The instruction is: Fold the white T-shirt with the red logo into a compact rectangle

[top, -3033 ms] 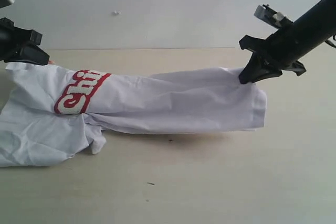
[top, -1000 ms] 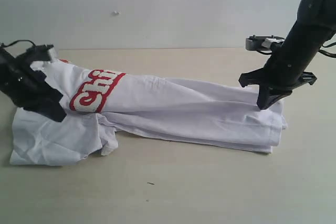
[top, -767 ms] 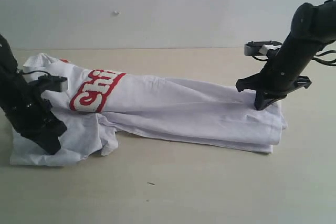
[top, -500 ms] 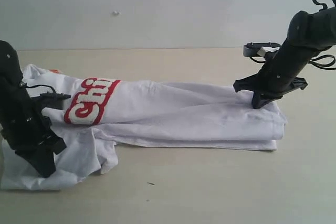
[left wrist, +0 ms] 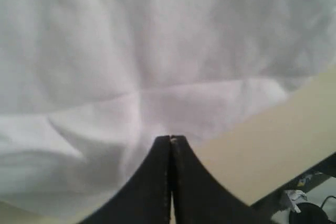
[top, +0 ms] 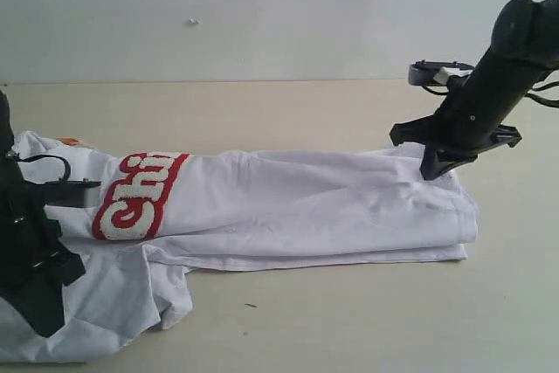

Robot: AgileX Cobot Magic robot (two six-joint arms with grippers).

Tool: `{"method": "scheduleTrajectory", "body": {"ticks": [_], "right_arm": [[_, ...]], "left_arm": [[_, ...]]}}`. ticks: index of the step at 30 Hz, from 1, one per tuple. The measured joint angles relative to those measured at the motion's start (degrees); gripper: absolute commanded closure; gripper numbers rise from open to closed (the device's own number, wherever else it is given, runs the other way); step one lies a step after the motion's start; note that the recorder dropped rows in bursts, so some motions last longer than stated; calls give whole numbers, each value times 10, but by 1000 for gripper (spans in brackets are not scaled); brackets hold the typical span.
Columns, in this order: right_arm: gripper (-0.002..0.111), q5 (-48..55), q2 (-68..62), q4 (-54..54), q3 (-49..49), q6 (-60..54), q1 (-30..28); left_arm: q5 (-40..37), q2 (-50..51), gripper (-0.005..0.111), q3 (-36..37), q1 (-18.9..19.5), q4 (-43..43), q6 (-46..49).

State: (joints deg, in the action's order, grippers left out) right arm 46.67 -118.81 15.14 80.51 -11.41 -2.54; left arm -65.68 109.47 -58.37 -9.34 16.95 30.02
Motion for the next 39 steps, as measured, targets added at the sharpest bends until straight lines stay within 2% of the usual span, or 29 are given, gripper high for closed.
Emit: {"method": "scheduleTrajectory", "body": {"ticks": [5, 9, 12, 16, 19, 24, 29, 35, 37, 39], "right_arm": [[108, 19, 46, 2, -9, -2, 5], [108, 2, 96, 8, -39, -7, 11], [108, -43, 119, 15, -73, -14, 19], [108, -82, 103, 22, -95, -15, 39], [108, -88, 77, 24, -96, -16, 44], [108, -115, 32, 25, -96, -17, 44], [108, -127, -2, 20, -94, -17, 44], [108, -129, 6, 17, -89, -17, 44], [107, -129, 18, 17, -89, -17, 44], [102, -130, 32, 17, -89, -17, 44]], "left_arm": [[35, -50, 107, 21, 0, 16, 8], [85, -91, 107, 23, -1, 74, 61], [117, -95, 107, 36, -25, 105, 94], [145, -66, 107, 46, -77, 84, 69], [147, -43, 107, 47, -105, 72, 52], [137, -12, 107, 47, -130, 40, 14], [75, 2, 107, 47, -130, 16, 0], [66, -52, 107, 35, -130, 15, 6], [75, -81, 102, 34, -130, 22, 9], [77, -104, 90, 36, -131, 30, 10]]}}
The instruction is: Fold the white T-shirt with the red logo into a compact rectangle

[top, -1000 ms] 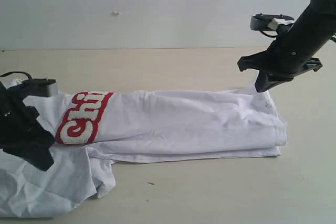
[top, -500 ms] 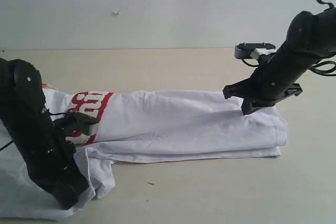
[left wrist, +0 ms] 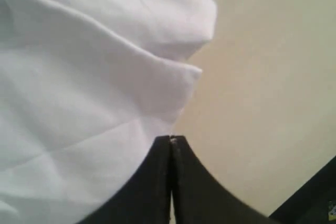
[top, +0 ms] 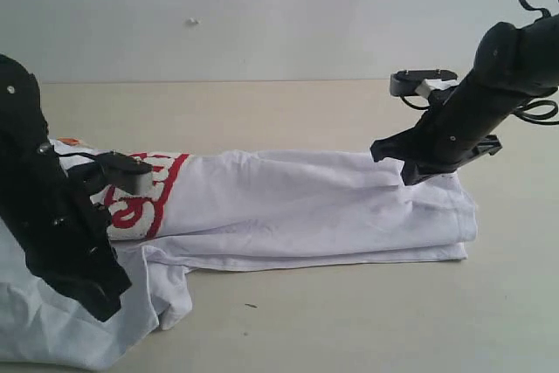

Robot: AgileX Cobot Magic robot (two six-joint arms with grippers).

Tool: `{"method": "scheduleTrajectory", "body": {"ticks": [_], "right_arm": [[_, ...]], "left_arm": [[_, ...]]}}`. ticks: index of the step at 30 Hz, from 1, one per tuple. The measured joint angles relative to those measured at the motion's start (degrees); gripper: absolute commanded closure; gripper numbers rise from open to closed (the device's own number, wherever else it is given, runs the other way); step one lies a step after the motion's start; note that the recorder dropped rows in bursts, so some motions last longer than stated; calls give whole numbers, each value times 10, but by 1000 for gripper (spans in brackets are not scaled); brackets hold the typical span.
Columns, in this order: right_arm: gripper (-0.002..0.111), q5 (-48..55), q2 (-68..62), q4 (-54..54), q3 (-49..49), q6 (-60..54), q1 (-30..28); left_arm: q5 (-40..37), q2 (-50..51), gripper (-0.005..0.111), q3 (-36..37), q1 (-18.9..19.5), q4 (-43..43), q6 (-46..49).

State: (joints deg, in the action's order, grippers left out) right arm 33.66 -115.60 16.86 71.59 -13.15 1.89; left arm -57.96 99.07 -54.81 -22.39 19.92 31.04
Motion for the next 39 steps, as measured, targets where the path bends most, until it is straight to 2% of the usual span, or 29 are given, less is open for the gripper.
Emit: {"method": "scheduleTrajectory", "body": {"ticks": [4, 6, 8, 13, 16, 20, 24, 26, 27, 33, 39], "right_arm": [[93, -2, 29, -1, 0, 0, 0], [91, -2, 49, -1, 0, 0, 0], [91, -2, 68, -1, 0, 0, 0], [91, -2, 110, -1, 0, 0, 0], [91, -2, 123, -1, 0, 0, 0], [91, -2, 127, -1, 0, 0, 0], [91, -2, 127, -1, 0, 0, 0], [91, -2, 127, -1, 0, 0, 0], [91, -2, 127, -1, 0, 0, 0], [91, -2, 127, -1, 0, 0, 0], [91, -2, 127, -1, 0, 0, 0]], "left_arm": [[1, -21, 59, 13, -13, 8, 0], [16, -20, 47, 20, -30, 8, 3], [46, -21, 39, 31, -58, -2, 7], [132, -22, 38, 65, -134, -69, -8], [155, -22, 38, 70, -168, -138, -58], [172, -21, 38, 87, -183, -257, -167], [172, -1, 39, 103, -188, -285, -206], [173, 3, 44, 105, -192, -286, -210], [175, 4, 50, 105, -195, -287, -212], [176, 5, 105, 105, -199, -287, -216], [132, 17, 107, 104, -199, -289, -219]]}}
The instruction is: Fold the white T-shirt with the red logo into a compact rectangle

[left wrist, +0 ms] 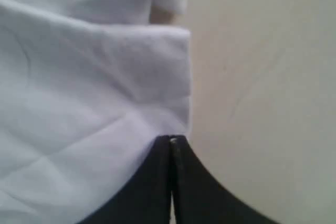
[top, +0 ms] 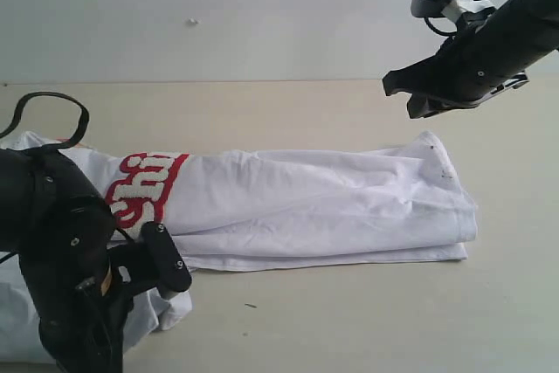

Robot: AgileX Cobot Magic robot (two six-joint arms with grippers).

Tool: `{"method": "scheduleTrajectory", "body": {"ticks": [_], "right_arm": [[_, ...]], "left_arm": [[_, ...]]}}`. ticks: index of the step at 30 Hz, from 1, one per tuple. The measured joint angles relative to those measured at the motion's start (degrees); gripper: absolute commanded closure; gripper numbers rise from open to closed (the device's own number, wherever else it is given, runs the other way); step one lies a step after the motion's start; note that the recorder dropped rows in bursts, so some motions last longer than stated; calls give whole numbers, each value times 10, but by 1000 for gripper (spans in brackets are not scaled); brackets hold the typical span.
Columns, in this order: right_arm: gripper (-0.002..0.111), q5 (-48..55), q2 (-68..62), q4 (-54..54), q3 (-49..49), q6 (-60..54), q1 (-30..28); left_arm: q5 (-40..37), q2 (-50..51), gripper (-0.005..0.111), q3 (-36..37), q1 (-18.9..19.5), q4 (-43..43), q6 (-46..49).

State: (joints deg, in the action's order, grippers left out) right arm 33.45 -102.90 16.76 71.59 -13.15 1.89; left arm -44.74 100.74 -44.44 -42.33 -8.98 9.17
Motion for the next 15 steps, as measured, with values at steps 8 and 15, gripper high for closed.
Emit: {"method": "scheduleTrajectory", "body": {"ticks": [8, 15], "right_arm": [[91, 0, 0, 0, 0, 0, 0], [91, 0, 0, 0, 0, 0, 0]], "left_arm": [[-14, 0, 40, -18, 0, 0, -7], [38, 0, 30, -18, -43, 0, -66]]}}
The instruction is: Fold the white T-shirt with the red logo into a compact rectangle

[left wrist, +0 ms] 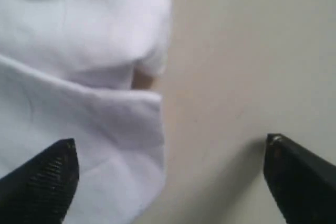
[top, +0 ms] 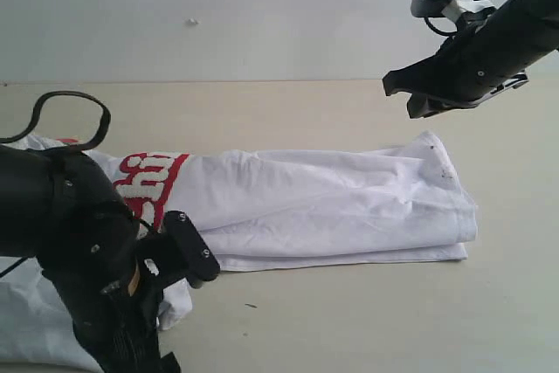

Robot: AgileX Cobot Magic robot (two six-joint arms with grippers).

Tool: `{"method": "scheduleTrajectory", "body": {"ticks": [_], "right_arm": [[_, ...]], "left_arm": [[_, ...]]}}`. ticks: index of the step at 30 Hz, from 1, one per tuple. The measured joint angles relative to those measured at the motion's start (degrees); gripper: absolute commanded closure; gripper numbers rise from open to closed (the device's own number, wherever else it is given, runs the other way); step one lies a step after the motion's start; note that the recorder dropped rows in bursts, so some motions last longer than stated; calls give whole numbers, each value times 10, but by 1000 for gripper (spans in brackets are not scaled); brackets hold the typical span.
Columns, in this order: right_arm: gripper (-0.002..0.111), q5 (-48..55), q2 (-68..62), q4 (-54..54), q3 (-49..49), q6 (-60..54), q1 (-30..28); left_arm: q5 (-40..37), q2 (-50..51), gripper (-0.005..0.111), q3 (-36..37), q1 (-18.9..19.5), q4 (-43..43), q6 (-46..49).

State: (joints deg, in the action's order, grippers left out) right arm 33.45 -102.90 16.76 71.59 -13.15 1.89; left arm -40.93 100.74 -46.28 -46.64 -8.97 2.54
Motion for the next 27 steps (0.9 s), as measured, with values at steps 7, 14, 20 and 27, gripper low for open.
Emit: {"method": "scheduleTrajectory", "body": {"ticks": [7, 14, 20, 27], "right_arm": [[91, 0, 0, 0, 0, 0, 0], [91, 0, 0, 0, 0, 0, 0], [91, 0, 0, 0, 0, 0, 0], [91, 0, 0, 0, 0, 0, 0]], "left_arm": [[-19, 29, 57, -7, -14, -129, -133], [-60, 46, 106, -17, -15, -139, -141], [-121, 35, 107, -43, -15, -132, -121], [-144, -15, 107, -52, -15, -107, -61]]}}
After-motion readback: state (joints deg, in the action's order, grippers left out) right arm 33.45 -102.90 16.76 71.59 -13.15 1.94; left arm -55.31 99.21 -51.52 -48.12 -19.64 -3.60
